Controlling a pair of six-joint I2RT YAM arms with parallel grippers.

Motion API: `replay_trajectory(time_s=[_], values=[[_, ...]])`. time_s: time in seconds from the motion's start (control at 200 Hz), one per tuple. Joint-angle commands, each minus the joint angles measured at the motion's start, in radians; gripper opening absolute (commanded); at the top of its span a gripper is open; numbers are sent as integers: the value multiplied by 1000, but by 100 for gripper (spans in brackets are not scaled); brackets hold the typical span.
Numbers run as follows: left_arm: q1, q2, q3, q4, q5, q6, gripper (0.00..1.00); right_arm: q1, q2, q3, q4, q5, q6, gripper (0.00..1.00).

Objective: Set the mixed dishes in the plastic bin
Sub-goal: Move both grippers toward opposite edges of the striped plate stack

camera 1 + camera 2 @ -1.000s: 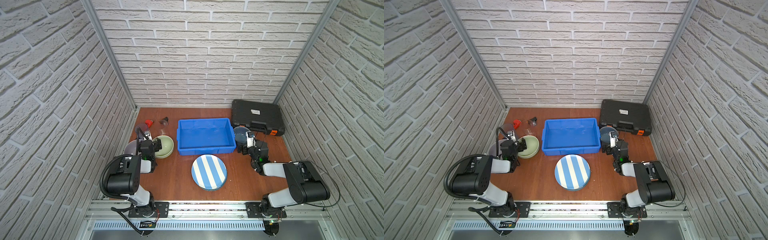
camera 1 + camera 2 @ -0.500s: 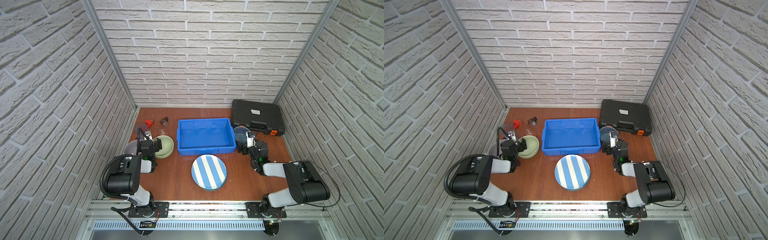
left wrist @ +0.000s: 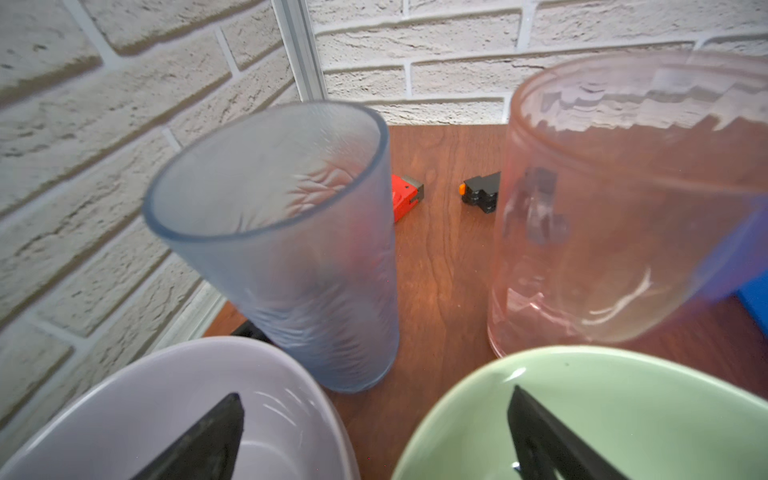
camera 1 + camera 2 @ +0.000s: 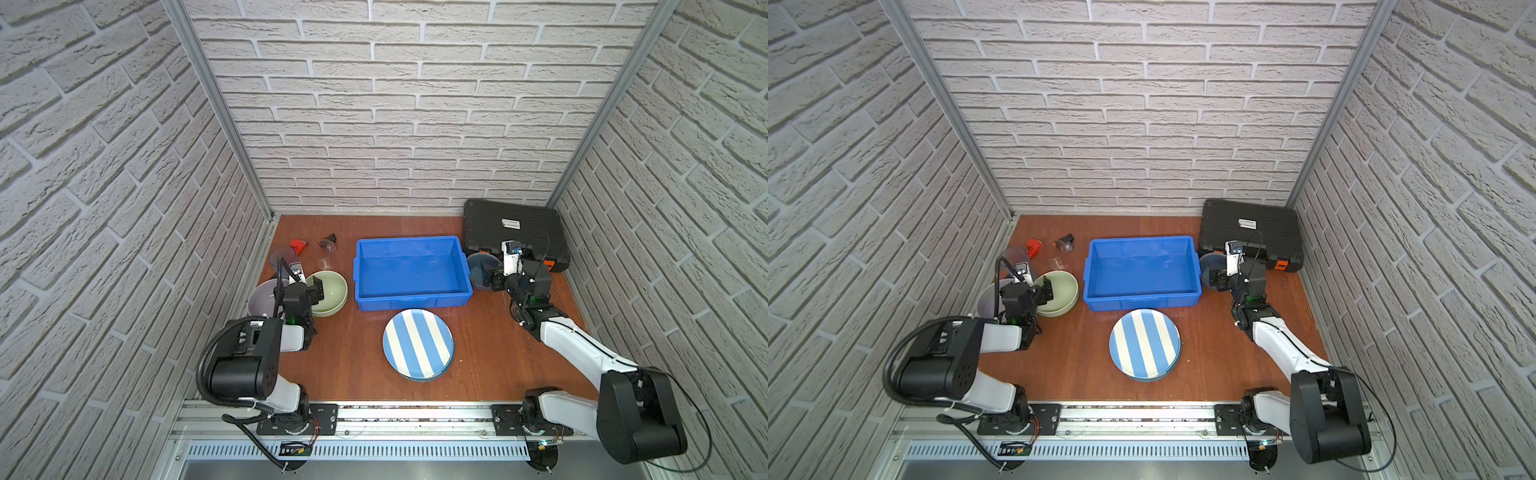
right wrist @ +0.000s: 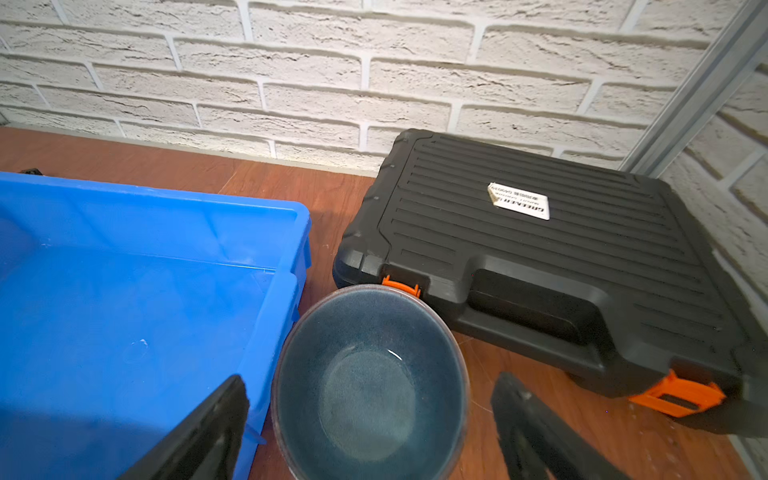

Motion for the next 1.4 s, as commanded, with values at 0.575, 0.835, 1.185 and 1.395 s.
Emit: replay_trajectory(time_s=[0.575,0.835,1.185,1.395], values=[[-257,-538,507,-1331,-78,-260,97,47,-342,218,-799,-143,269,79],[-504,-582,561,-1606,53,-442,91,79,-332,258,-946,-345,318,72],[-826,-565,505,-1647,108,-700,70,188,-315,189,-1001,-492,318,66],[-926,-522,439,-1555,113,-801,61,249,-306,143,-977,-501,343,64]])
